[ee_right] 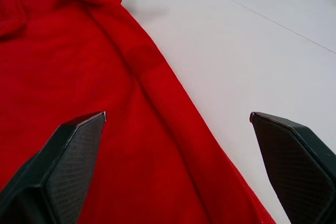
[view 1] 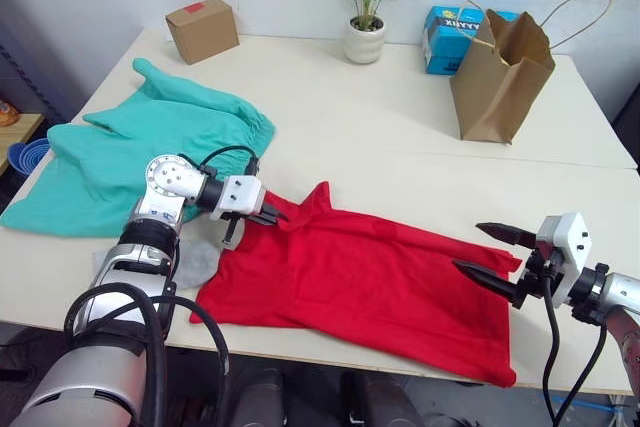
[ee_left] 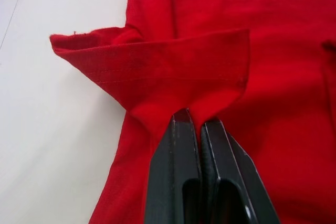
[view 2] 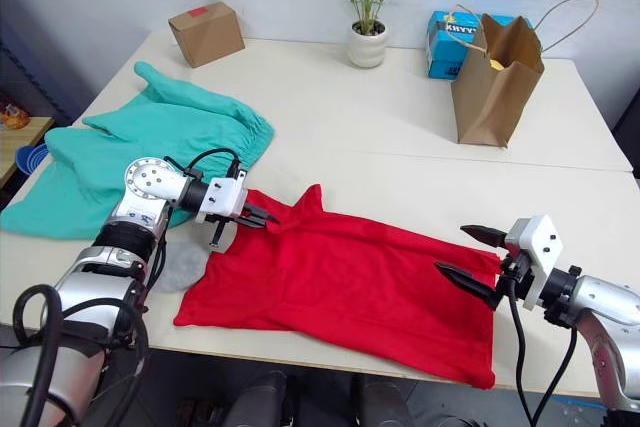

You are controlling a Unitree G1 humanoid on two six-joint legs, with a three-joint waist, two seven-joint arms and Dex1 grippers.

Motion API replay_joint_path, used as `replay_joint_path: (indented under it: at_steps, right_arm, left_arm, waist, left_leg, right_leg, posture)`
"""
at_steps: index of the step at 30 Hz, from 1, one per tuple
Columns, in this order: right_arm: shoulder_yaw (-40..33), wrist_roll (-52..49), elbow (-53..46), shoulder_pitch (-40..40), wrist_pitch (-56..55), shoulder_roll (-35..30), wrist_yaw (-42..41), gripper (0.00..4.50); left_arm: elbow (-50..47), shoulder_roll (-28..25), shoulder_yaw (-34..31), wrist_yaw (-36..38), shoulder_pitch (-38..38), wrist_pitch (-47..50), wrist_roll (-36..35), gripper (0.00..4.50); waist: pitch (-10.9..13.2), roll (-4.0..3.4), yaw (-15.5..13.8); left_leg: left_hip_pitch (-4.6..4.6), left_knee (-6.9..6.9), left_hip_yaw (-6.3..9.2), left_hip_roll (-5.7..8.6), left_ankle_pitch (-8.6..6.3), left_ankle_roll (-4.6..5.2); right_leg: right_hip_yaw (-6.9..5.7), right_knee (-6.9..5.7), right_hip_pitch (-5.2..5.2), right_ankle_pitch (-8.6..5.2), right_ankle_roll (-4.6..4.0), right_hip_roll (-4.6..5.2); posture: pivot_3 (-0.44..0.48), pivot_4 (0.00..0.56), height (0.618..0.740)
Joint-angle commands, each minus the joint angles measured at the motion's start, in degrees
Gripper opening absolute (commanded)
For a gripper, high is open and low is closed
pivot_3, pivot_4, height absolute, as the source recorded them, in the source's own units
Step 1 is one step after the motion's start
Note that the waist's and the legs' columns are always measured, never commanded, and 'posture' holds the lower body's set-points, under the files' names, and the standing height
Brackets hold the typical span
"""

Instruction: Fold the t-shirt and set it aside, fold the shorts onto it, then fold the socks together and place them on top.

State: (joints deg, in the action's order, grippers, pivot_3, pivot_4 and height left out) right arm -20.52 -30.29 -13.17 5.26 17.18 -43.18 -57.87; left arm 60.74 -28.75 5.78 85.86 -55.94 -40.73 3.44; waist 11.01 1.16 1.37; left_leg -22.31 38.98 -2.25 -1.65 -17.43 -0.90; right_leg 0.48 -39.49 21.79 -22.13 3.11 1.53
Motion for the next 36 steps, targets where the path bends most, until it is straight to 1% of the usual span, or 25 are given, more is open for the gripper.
replay_joint_path:
  at_steps: [1, 5, 11, 13, 15, 18, 21, 25, 29, 30, 33, 36]
  right_arm:
    - [-0.1, -0.4, -1.1, 0.8, -0.4, 0.7, 0.6, 4.5]
    - [-0.2, -0.4, -1.8, 1.6, 0.0, 1.0, 1.2, 4.5]
    - [-0.4, -0.5, -2.2, 2.4, 0.1, 1.0, 2.0, 4.5]
    - [-0.6, -0.6, -2.3, 2.7, 0.0, 1.0, 2.2, 4.5]
    - [-0.8, -0.7, -2.1, 3.0, -0.1, 0.9, 2.1, 4.5]
    - [-1.0, -0.5, -1.3, 3.1, -0.6, 0.6, 1.7, 4.5]
    - [-1.0, -0.3, -0.7, 3.2, -1.1, 0.6, 1.4, 4.5]
    - [-0.8, 0.1, 0.4, 3.3, -2.0, 0.6, 0.8, 4.5]
    - [-0.7, 0.5, 1.3, 3.7, -3.2, 0.8, 0.5, 4.5]
    - [-0.7, 0.6, 1.6, 4.0, -3.5, 0.9, 0.4, 4.5]
    - [-0.8, 0.8, 2.3, 4.5, -4.1, 0.9, 0.2, 4.5]
    - [-1.1, 0.9, 2.9, 5.1, -4.7, 0.7, -0.3, 4.5]
  left_arm:
    - [-0.5, -1.0, 1.1, -0.7, -0.1, -5.8, -0.2, 0.06]
    - [-1.2, -0.7, -0.4, -0.9, -0.1, -4.8, -3.3, 0.06]
    - [-2.0, -2.3, -1.5, 0.5, -0.5, -2.0, -6.2, 0.06]
    - [-3.4, -3.0, -1.5, 3.5, 0.4, -0.8, -7.9, 0.06]
    - [-5.3, -4.1, -0.6, 5.2, 2.0, -1.9, -8.4, 0.06]
    - [-6.8, -5.4, 1.1, 4.8, 4.7, -3.7, -7.8, 0.06]
    - [-6.6, -6.1, 2.8, 3.2, 5.3, -6.8, -6.6, 0.06]
    - [-5.8, -6.6, 4.6, 1.7, 5.5, -11.6, -5.6, 0.06]
    - [-5.6, -7.0, 5.1, 1.7, 5.3, -10.5, -6.0, 0.06]
    - [-5.8, -7.5, 4.8, 2.5, 5.3, -8.2, -6.7, 0.06]
    - [-6.9, -8.1, 3.8, 3.9, 5.4, -1.4, -9.0, 0.68]
    - [-9.0, -9.1, 3.8, 4.7, 5.4, 5.7, -10.1, 1.58]
  waist:
    - [0.0, 0.0, 0.1]
    - [0.0, 0.0, 0.1]
    - [0.0, 0.0, 0.2]
    - [0.0, 0.0, 0.2]
    - [0.0, 0.0, 0.2]
    - [0.0, -0.02, 0.3]
    - [0.0, -0.01, 0.2]
    - [0.0, -0.01, 0.1]
    - [0.0, -0.01, 0.1]
    - [0.0, -0.01, 0.1]
    - [0.0, -0.01, 0.3]
    - [0.0, -0.01, 0.3]
  left_leg:
    - [0.0, 0.0, 0.0, 0.0, 0.0, 0.0]
    - [0.01, 0.0, 0.0, -0.01, 0.0, 0.0]
    - [0.01, 0.0, 0.0, -0.02, 0.0, 0.0]
    - [0.02, -0.01, 0.01, -0.02, 0.0, 0.0]
    - [0.01, 0.0, 0.01, -0.02, 0.0, 0.0]
    - [0.06, -0.03, 0.01, -0.03, 0.0, 0.01]
    - [0.11, -0.02, 0.03, -0.04, -0.01, 0.01]
    - [0.11, 0.01, 0.04, -0.01, -0.17, 0.3]
    - [0.11, 0.01, 0.04, -0.01, -0.17, 0.3]
    - [0.12, 0.01, 0.04, -0.02, -0.17, 0.3]
    - [0.12, 0.0, 0.04, -0.03, -0.17, 0.31]
    - [0.15, -0.01, 0.04, -0.04, -0.18, 0.31]
  right_leg:
    - [0.0, 0.0, 0.0, 0.0, 0.0, -0.01]
    - [0.0, -0.02, 0.0, 0.0, 0.0, -0.02]
    - [0.0, -0.02, 0.0, 0.0, 0.0, -0.02]
    - [0.0, -0.02, 0.0, 0.0, 0.0, -0.02]
    - [0.0, -0.01, -0.01, 0.0, 0.0, -0.02]
    - [0.01, -0.01, -0.04, 0.0, 0.0, -0.02]
    - [0.0, -0.01, -0.1, 0.0, 0.0, -0.02]
    - [-0.01, 0.05, -0.17, 0.0, 0.0, 0.01]
    - [-0.01, 0.05, -0.17, 0.0, 0.0, 0.01]
    - [-0.01, 0.05, -0.17, 0.0, 0.0, 0.0]
    - [-0.01, 0.04, -0.17, 0.0, 0.0, -0.01]
    - [-0.01, 0.01, -0.17, 0.0, 0.0, -0.02]
  posture:
    - [0.0, 0.15, 0.74]
    - [0.0, 0.15, 0.74]
    - [0.0, 0.15, 0.74]
    - [0.0, 0.15, 0.74]
    - [0.0, 0.15, 0.74]
    - [0.0, 0.15, 0.74]
    - [0.0, 0.15, 0.74]
    - [0.0, 0.15, 0.74]
    - [0.0, 0.15, 0.74]
    - [0.0, 0.15, 0.74]
    - [0.0, 0.15, 0.74]
    - [0.0, 0.15, 0.74]
